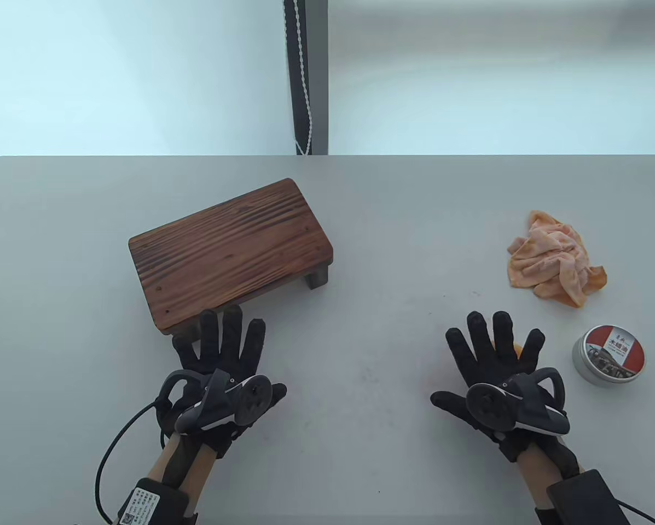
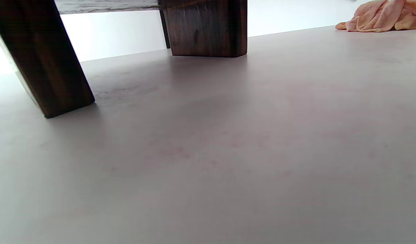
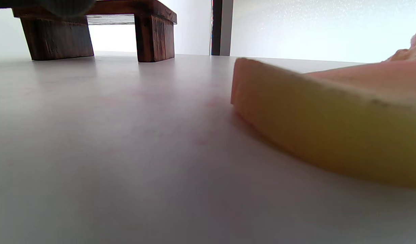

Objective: Dip and apply wood wax on stool

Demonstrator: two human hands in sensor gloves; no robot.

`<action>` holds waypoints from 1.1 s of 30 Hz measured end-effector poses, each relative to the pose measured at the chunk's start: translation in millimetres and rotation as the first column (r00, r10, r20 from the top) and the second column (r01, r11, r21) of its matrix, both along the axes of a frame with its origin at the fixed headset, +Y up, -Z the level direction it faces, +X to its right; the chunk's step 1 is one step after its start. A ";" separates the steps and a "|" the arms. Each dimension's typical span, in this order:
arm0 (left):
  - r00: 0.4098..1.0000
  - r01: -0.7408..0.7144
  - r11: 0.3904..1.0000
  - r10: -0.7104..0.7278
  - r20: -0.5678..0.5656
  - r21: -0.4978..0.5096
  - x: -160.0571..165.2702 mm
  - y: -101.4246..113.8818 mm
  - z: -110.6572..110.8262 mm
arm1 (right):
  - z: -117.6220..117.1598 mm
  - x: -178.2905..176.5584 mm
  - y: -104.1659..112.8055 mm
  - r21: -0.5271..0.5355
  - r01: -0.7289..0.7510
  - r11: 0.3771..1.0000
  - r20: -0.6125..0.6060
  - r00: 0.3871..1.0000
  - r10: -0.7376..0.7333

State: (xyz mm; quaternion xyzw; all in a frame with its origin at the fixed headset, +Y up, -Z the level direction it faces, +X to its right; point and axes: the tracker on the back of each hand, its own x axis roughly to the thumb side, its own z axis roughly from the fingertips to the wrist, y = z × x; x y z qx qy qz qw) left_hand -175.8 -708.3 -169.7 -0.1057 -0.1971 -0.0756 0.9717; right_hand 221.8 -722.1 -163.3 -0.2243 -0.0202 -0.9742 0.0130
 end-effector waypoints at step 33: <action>0.993 0.121 0.942 -0.119 -0.025 0.314 7.0 45.5 -43.4 | -2.1 9.5 4.4 -0.005 0.023 1.000 0.060 0.998 -0.023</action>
